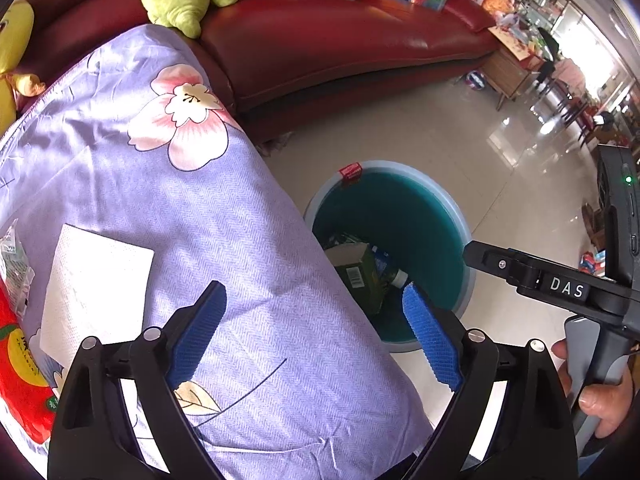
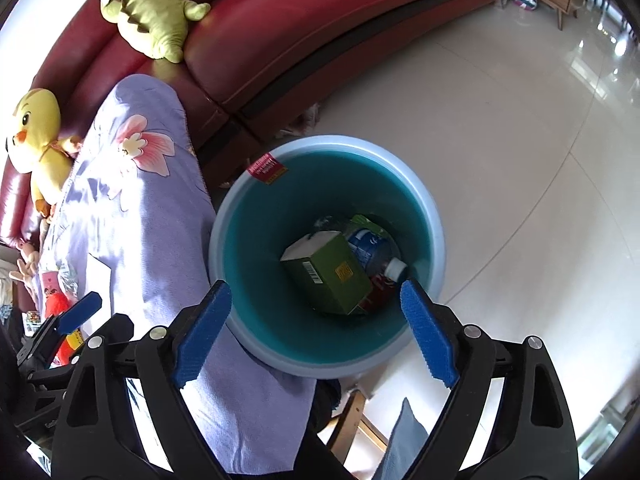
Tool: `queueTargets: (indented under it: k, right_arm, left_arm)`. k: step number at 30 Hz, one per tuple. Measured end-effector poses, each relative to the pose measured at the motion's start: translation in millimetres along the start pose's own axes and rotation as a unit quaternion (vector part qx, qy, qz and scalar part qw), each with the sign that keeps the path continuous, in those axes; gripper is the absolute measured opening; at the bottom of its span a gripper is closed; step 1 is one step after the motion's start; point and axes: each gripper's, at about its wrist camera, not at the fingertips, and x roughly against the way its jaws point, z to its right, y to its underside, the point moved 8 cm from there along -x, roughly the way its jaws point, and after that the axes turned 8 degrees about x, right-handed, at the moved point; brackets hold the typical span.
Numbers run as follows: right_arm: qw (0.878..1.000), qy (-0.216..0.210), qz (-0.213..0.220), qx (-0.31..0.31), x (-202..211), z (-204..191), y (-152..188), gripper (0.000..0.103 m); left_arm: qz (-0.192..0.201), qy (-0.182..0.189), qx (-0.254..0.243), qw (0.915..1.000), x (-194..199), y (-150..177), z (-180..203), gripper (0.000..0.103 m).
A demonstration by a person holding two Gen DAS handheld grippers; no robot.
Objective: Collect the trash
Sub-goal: 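Move both tools back over the table toward the napkin and jar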
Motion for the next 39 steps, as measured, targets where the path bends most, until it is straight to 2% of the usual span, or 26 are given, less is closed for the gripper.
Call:
queueTargets:
  k: [5,11,22,31,39]
  right_arm:
    - [1.000,0.009,0.000,0.009,8.2,-11.6,5.2,0.083]
    - [0.999,0.008,0.002,0.037,15.7,-44.8,12.0,0.084]
    - [0.993,-0.010,-0.006,0.115,14.5,-141.9,30.3,0.084]
    - [0.980,-0.020,-0.015,0.199,9.2,-238.6,50.1,0.084]
    - [0.968,-0.027,-0.048,0.244,-15.0,-294.3,72.9,0.084]
  left_arm:
    - [0.007,0.004,0.010,0.9999,9.7,8.4,-10.8,0.092]
    - [0.023,-0.001,0.026,0.9994,30.1,20.1,-36.0,0.092]
    - [0.055,-0.023,0.097,0.9936,78.4,49.9,-127.5,0.093]
    - [0.082,-0.043,0.168,0.9815,115.2,78.7,-224.2,0.093]
    - [0.102,-0.054,0.249,0.9615,140.3,111.6,-306.2,0.092]
